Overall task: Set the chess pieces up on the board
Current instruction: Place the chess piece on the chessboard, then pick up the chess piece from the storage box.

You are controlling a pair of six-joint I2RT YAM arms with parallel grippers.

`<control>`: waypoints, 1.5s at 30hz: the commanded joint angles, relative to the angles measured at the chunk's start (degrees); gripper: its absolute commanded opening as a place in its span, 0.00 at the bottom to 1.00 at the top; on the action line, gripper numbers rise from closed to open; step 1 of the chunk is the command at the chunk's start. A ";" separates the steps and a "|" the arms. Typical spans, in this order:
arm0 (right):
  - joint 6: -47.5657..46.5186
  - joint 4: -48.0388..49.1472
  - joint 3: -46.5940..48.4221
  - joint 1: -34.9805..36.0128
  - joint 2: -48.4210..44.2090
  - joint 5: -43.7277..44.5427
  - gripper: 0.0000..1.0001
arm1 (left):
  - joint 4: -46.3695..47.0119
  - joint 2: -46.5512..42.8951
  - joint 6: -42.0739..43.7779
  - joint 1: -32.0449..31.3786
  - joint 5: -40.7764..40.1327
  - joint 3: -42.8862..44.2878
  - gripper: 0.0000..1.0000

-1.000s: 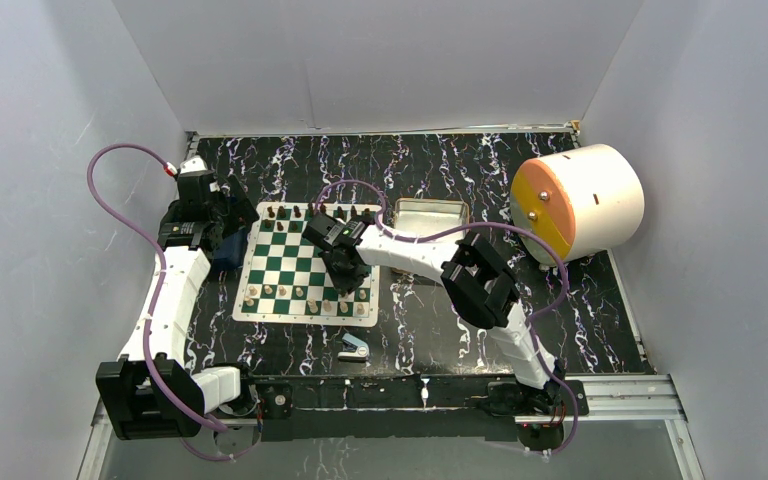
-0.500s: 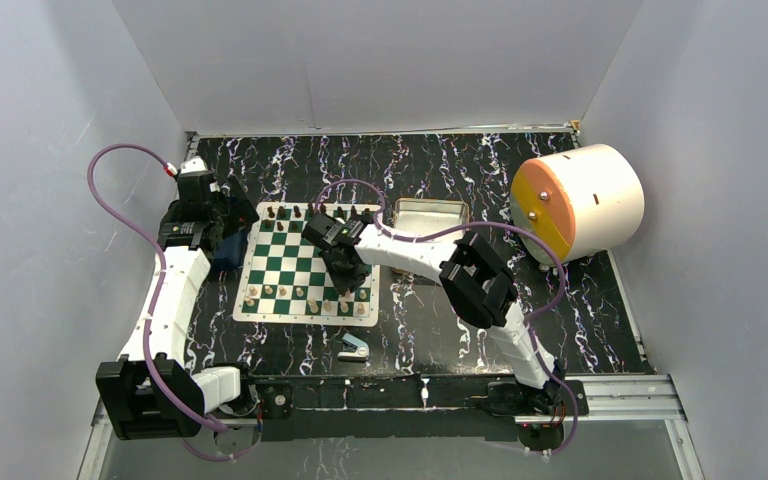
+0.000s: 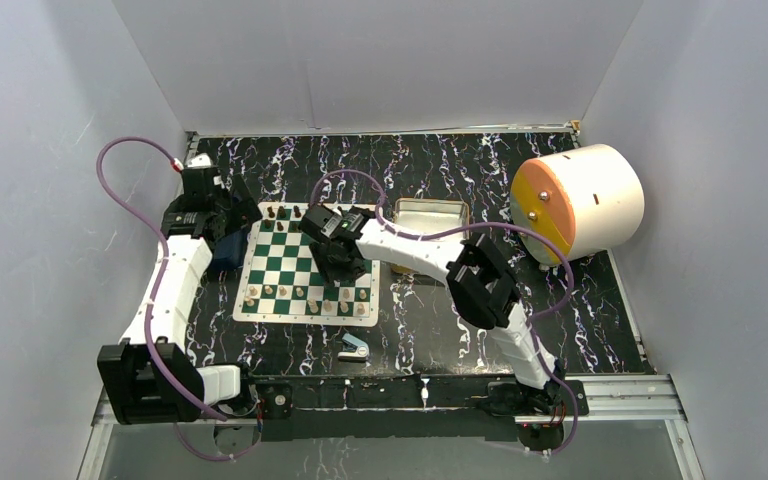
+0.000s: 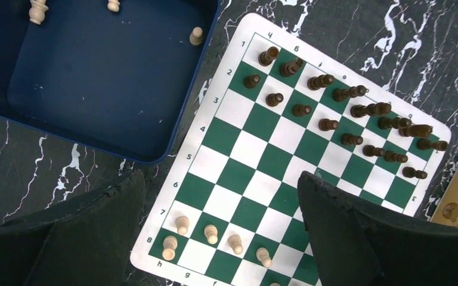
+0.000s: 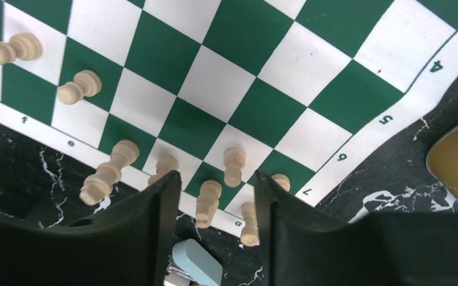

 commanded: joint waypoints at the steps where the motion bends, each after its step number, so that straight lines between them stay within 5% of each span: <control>1: 0.14 -0.35 1.38 0.03 -8.26 1.95 0.63 | -2.37 2.32 1.44 -0.22 -0.92 3.89 0.95; 8: -0.25 8.69 -10.12 0.03 -22.87 1.97 0.99 | -3.38 6.51 4.38 0.66 -5.80 8.66 0.89; 18: -3.42 24.88 -28.89 -0.15 -43.39 1.38 0.99 | 2.72 14.62 5.68 12.79 -3.76 10.50 0.70; 26: -9.65 29.66 -36.13 -0.30 -51.14 5.16 0.99 | 9.33 22.43 11.18 15.59 -1.93 11.10 0.41; 37: -14.83 33.50 -38.09 -0.55 -52.79 8.78 0.99 | 14.77 33.53 13.03 18.38 2.90 15.54 0.28; 45: -17.54 33.85 -37.88 -0.66 -51.05 8.57 0.99 | 20.68 38.57 12.20 19.19 6.22 16.12 0.31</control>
